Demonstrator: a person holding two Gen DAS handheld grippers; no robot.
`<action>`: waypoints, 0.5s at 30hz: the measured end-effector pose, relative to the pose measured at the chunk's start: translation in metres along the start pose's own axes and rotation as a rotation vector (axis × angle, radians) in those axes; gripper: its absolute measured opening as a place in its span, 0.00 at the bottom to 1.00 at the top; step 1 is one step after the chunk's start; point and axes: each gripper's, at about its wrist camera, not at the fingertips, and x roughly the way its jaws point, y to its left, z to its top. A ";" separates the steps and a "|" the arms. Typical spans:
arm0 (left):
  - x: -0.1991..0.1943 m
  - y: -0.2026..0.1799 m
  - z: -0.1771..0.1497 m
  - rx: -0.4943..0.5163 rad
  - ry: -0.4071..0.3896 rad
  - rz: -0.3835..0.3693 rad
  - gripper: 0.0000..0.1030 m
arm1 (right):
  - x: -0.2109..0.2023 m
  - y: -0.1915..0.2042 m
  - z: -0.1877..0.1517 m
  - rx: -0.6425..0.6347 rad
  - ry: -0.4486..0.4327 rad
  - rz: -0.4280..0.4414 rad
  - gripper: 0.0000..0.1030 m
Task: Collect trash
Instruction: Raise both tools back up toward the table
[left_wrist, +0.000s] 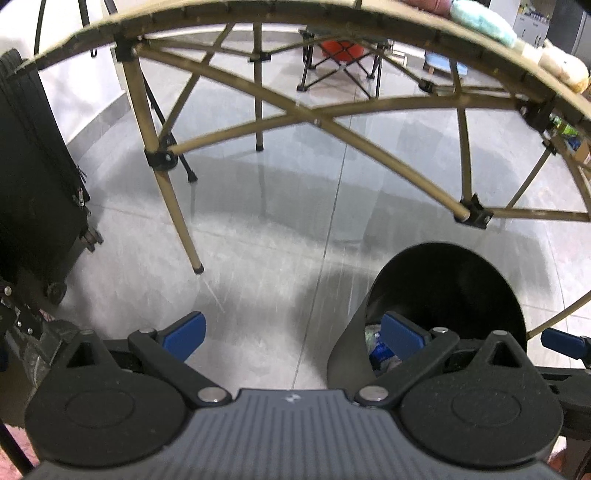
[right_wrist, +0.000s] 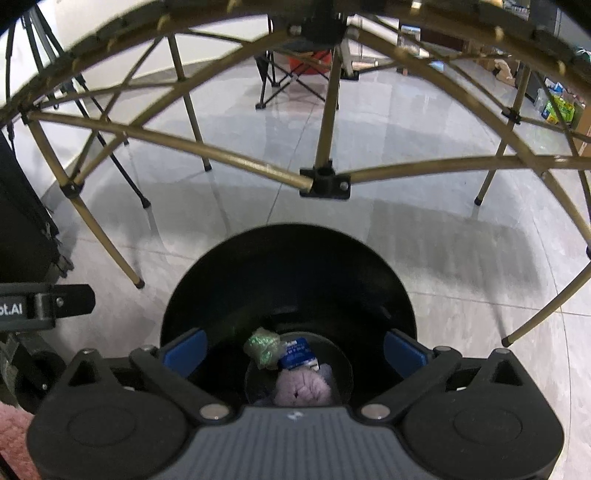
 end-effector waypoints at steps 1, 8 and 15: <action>-0.003 -0.001 0.002 -0.001 -0.008 0.000 1.00 | -0.004 -0.001 0.000 0.002 -0.012 0.002 1.00; -0.041 -0.005 0.012 -0.011 -0.102 -0.035 1.00 | -0.039 -0.011 0.005 0.001 -0.129 -0.013 1.00; -0.085 -0.019 0.029 -0.015 -0.197 -0.106 1.00 | -0.097 -0.022 0.013 0.015 -0.304 -0.002 1.00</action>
